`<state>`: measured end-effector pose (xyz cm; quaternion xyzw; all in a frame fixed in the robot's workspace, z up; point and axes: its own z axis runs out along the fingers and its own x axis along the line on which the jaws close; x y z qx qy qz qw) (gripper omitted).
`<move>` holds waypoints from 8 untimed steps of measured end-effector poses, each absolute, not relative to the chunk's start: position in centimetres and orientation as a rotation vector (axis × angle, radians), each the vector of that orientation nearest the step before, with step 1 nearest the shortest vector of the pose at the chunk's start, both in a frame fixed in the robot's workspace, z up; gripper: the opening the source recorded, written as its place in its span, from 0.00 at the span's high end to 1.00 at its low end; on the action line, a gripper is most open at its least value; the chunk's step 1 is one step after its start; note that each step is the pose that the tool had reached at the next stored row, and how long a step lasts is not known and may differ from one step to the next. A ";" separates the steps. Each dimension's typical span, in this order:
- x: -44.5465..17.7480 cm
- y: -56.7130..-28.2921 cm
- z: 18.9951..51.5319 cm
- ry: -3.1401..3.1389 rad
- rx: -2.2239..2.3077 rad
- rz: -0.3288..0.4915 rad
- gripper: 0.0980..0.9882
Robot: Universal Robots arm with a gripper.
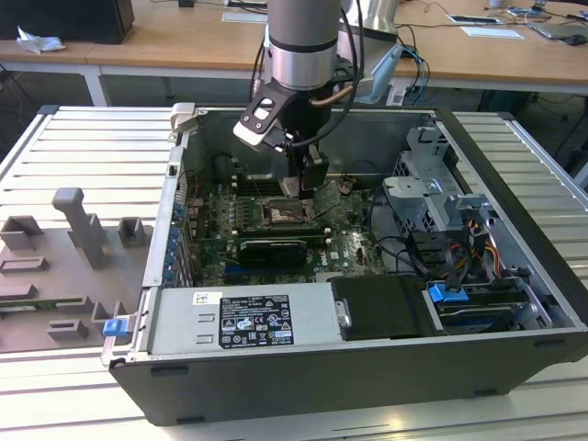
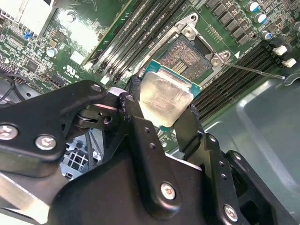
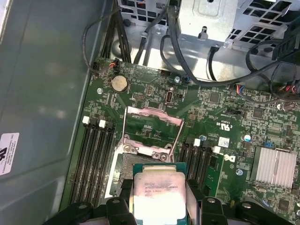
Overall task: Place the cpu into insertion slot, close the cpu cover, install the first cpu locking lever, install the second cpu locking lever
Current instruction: 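Place the cpu into insertion slot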
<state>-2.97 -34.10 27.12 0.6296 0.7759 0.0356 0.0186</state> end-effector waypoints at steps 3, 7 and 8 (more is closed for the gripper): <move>-3.0 -34.1 27.0 2.409 1.955 0.111 0.51; -3.0 -34.1 26.8 2.409 1.955 0.111 0.51; -3.0 -34.1 26.8 2.409 1.955 0.111 0.51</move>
